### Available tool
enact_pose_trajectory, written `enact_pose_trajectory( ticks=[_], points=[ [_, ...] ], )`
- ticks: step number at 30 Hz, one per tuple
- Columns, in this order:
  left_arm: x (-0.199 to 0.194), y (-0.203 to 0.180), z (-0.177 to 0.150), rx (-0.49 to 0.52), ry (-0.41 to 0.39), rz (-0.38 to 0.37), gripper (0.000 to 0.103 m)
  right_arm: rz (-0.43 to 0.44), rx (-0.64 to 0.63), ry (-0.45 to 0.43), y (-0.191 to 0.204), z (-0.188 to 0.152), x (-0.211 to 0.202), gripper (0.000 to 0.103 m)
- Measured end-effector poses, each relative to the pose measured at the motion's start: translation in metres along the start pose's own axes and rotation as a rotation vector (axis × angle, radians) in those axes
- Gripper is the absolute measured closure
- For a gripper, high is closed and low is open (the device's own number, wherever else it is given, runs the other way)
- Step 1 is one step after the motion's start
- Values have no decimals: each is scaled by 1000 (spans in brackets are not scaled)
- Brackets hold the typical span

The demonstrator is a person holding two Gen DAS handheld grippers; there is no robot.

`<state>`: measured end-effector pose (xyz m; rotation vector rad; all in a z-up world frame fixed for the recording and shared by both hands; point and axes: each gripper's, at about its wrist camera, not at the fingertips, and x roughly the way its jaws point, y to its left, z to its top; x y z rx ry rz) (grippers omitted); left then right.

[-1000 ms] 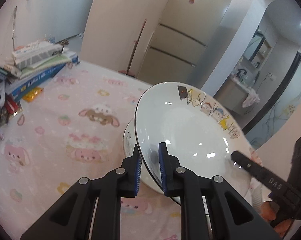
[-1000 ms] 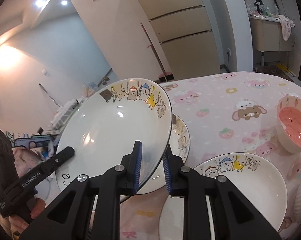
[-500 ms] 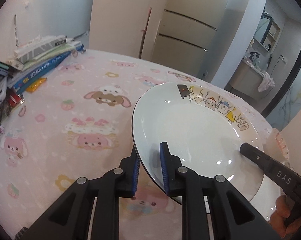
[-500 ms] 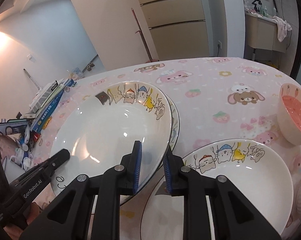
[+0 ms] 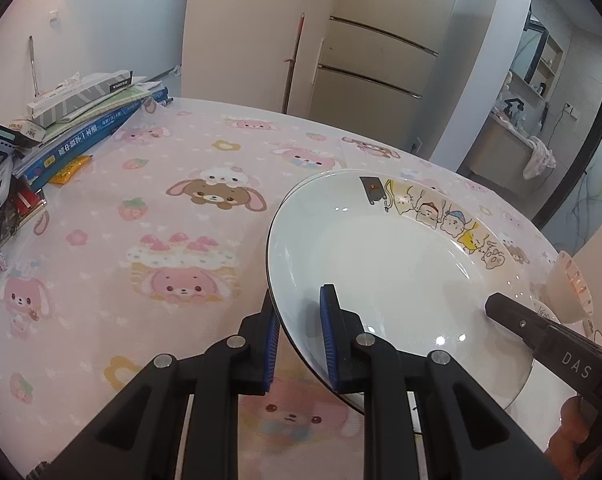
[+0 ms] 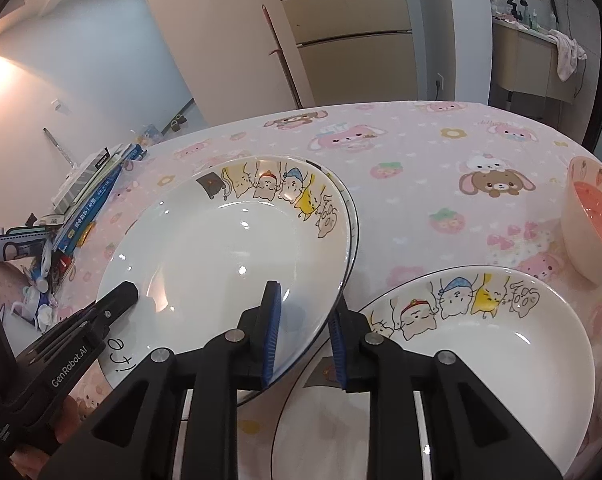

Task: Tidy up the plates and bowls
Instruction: 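Lift the plate with both grippers and carry it over another plate, then lower the plate onto the other plate and open both grippers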

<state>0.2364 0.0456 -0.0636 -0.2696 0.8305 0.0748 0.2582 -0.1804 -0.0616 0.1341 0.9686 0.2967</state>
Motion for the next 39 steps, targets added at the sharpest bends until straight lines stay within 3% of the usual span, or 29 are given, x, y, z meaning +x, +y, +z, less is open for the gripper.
enact_pose_trajectory(
  ticks=[15, 25, 31, 39],
  points=[
    [0, -11, 0, 52, 10, 25, 76, -44, -48, 26, 5, 3, 4, 78],
    [-2, -5, 2, 36, 37, -17, 74, -54, -66, 18, 5, 3, 5, 78],
    [-2, 5, 4, -20, 61, -91, 75, -71, -54, 9, 3, 4, 3, 79],
    [2, -2, 3, 11, 46, -70, 75, -100, -68, 0, 3, 4, 2, 79]
  ],
)
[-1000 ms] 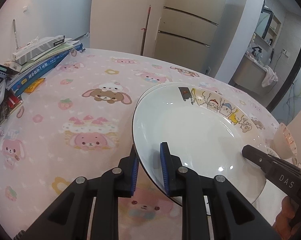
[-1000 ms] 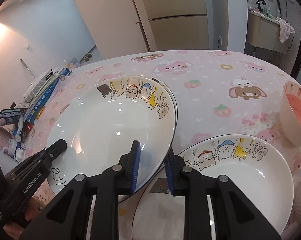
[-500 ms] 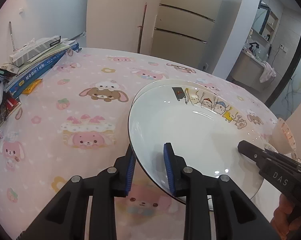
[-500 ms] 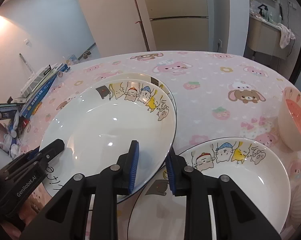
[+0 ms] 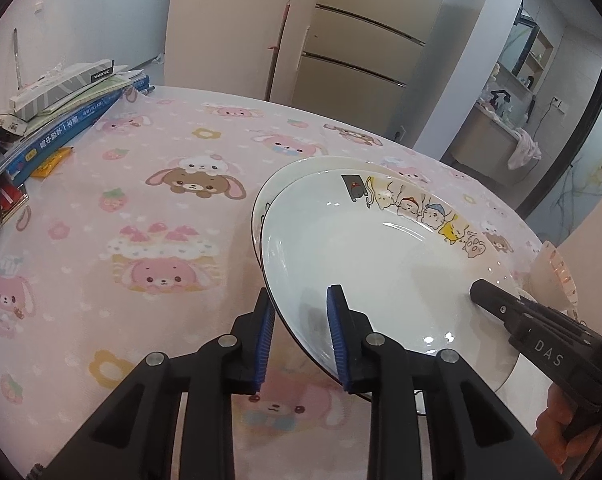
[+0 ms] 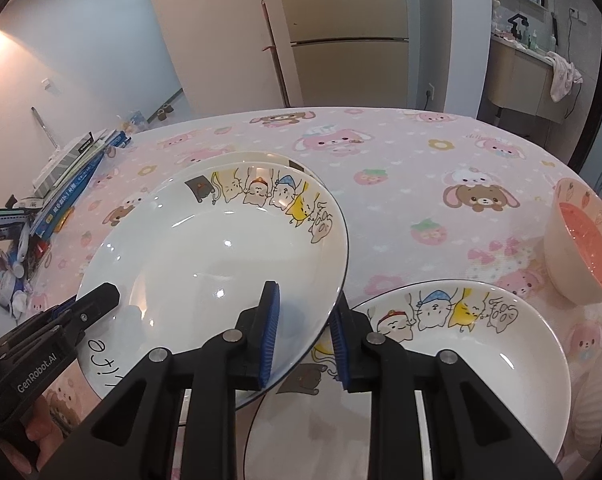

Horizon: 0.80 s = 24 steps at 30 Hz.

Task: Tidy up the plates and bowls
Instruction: 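Lower the plate onto the other plate and open both grippers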

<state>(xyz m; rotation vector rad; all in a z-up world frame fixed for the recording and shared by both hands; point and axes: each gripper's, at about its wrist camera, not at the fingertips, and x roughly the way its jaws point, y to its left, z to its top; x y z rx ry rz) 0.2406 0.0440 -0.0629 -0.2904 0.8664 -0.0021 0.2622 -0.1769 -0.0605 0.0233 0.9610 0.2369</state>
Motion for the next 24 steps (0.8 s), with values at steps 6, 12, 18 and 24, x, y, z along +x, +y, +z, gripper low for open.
enact_pose_trajectory(
  ticks=[6, 12, 18, 24],
  points=[
    [-1, -3, -1, 25, -26, 15, 74, -48, -3, -14, -2, 2, 2, 79],
    [0, 1, 0, 4, -14, 26, 63, -77, -17, -27, -3, 3, 2, 79],
    [-3, 8, 0, -32, -22, 8, 41, -73, -20, -27, -4, 3, 3, 79],
    [-3, 12, 0, -60, -21, 19, 40, -41, 0, -33, -7, 3, 7, 77]
  ],
)
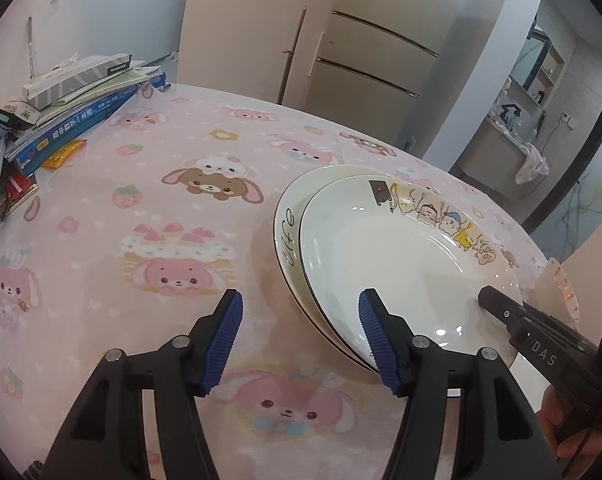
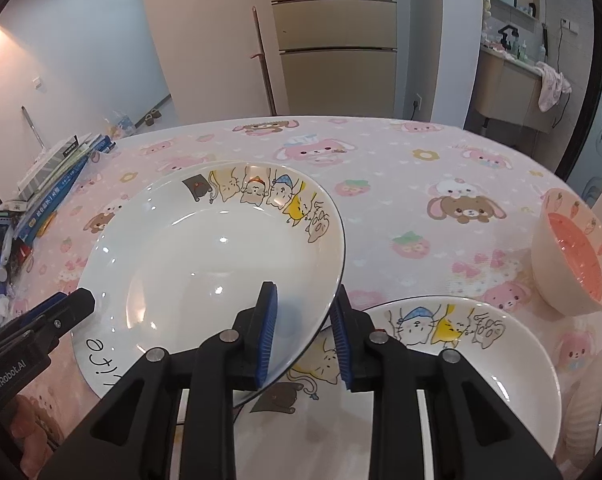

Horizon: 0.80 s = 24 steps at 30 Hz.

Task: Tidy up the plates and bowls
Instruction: 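Lower the plate onto the other plate and open both grippers, then withdraw both grippers from the stack toward the next cartoon-rim plate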

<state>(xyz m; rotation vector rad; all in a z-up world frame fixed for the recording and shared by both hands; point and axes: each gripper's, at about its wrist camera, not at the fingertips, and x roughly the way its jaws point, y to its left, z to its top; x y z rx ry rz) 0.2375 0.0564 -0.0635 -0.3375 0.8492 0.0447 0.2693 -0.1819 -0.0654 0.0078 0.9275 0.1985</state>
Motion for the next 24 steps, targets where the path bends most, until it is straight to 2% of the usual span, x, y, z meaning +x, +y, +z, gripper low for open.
enact_pose_trajectory(
  ticks=[7, 8, 10, 15, 17, 19, 20, 21, 24],
  points=[
    [-2, 4, 0, -28, -8, 1, 39, 33, 19, 11, -2, 0, 1, 76],
    [-3, 5, 0, -31, -10, -1, 39, 35, 24, 7, -3, 0, -1, 71],
    [-4, 6, 1, -38, -14, -8, 39, 39, 38, 8, -5, 1, -3, 70],
    [-8, 6, 2, -34, -28, -23, 39, 109, 71, 34, -9, 3, -8, 66],
    [-20, -1, 2, 3, -84, -7, 39, 117, 76, 33, -10, 5, -13, 66],
    [-44, -18, -1, 103, -208, 54, 39, 121, 72, 17, -10, 8, -23, 63],
    [-52, -24, -3, 138, -247, 65, 39, 119, 75, 3, -11, 10, -31, 56],
    [-62, -34, -4, 183, -284, 55, 39, 112, 80, -12, -13, 12, -39, 50],
    [-90, -57, -6, 237, -340, -1, 39, 100, 66, -56, -16, 16, -68, 48]
  ],
)
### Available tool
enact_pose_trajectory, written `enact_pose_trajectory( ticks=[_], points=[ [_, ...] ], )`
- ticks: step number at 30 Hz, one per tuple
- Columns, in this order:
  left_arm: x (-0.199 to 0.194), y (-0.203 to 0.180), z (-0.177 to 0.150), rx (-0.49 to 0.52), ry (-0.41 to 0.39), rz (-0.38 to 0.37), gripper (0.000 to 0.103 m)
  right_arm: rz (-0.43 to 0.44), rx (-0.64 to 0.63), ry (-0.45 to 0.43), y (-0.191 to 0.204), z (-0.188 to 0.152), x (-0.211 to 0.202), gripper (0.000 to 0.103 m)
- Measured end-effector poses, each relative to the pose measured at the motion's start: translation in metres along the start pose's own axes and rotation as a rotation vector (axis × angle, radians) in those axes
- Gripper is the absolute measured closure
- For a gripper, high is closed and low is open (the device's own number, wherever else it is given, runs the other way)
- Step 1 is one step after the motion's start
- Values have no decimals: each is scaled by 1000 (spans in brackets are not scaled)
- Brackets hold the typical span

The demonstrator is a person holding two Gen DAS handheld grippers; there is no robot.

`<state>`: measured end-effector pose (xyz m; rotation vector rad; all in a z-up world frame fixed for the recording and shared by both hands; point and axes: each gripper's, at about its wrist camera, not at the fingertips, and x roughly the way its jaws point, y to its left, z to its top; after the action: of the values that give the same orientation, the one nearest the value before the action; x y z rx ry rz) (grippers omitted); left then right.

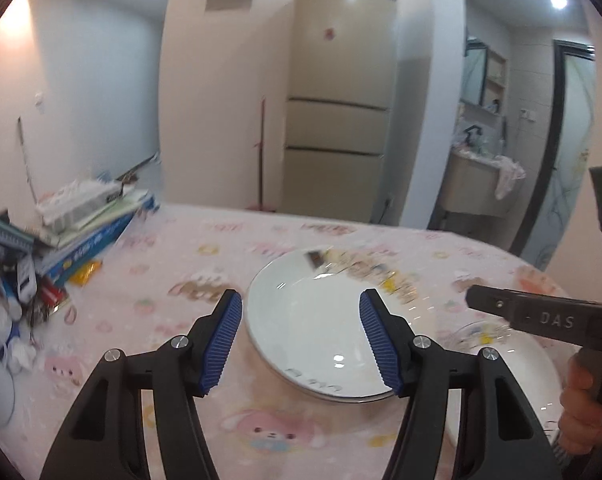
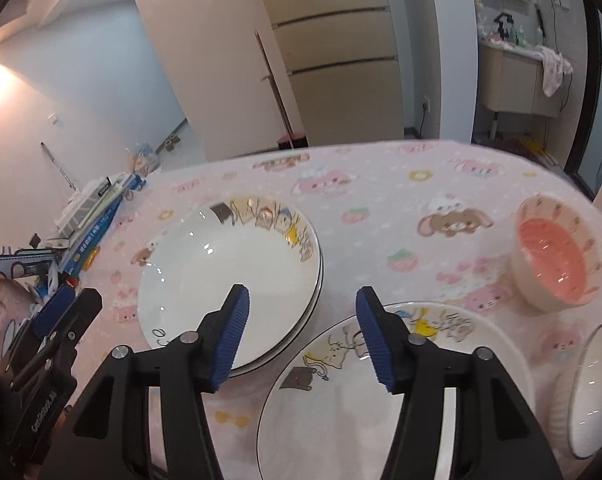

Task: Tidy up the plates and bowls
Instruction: 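Withdraw both grippers from the stack toward the next cartoon-rim plate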

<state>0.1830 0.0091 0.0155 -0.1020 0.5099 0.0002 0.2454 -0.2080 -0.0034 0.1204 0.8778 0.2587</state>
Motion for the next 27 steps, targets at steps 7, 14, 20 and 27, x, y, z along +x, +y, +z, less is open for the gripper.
enact_pose_trajectory(
  ticks=[7, 14, 20, 27],
  points=[
    [-54, -40, 15, 46, -145, -52, 10, -3, -23, -142, -17, -5, -78, 41],
    [-89, -61, 13, -10, -155, -80, 0, -19, 37, -356, -54, -38, -143, 38],
    [-82, -88, 2, 3, -57, -174, 0, -35, 70, -321, -79, -59, -146, 38],
    [-28, -100, -26, -41, 125, -204, 3, -51, 172, -213, -105, -89, -119, 42]
  ],
)
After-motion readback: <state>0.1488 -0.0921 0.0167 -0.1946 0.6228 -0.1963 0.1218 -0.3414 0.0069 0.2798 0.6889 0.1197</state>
